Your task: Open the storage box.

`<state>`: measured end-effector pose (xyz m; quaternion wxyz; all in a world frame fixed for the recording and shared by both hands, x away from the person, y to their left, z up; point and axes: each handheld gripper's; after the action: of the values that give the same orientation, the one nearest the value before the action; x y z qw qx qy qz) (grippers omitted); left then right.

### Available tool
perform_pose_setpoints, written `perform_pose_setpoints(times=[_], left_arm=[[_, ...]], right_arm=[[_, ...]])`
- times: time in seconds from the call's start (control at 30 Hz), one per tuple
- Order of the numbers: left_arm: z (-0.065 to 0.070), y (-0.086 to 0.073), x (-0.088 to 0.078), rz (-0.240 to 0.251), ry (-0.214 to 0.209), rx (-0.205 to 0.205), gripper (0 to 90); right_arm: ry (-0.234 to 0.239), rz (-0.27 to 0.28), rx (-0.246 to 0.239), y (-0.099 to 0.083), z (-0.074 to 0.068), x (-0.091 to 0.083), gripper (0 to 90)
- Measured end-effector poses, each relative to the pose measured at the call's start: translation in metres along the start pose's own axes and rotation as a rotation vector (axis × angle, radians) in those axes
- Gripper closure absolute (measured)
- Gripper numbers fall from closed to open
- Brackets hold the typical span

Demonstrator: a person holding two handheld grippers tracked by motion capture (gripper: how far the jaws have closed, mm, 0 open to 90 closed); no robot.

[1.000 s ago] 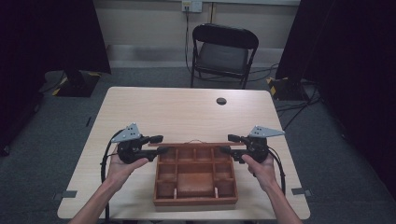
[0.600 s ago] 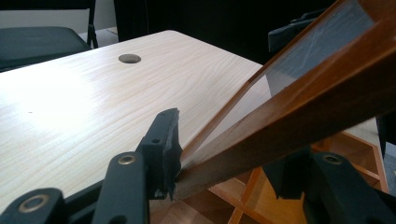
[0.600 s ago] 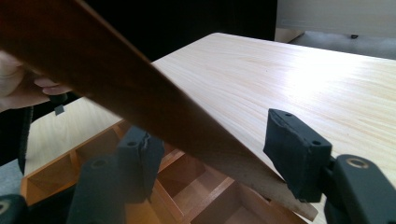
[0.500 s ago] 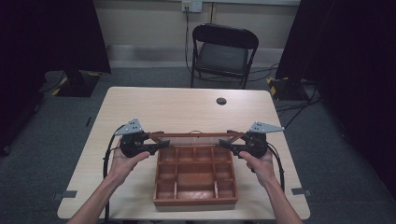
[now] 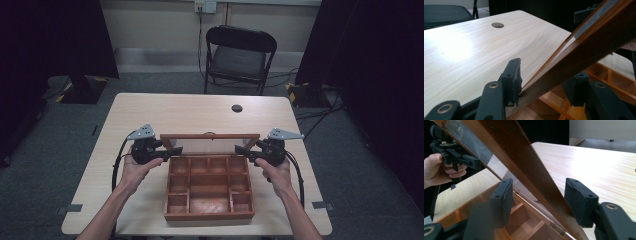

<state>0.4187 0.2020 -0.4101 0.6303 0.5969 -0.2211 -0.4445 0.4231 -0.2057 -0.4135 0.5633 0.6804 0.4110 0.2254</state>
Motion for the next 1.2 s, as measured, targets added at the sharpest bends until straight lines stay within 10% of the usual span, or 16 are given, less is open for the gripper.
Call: perform_pose_setpoints(times=[1.2], left_arm=[[-0.023,-0.026,0.010,-0.012,0.041,-0.063,57.1]], right_arm=[[-0.080,-0.031,0.024,-0.019,0.016,0.015,43.6]])
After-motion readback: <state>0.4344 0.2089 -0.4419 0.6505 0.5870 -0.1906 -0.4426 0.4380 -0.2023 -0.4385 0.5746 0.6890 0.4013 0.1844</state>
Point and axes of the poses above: each handheld gripper's, and its own axes: x roughly forward along the jaws, y roughly out of its top, z roughly to its right, and after that the axes turned 8 degrees about z, right-handed
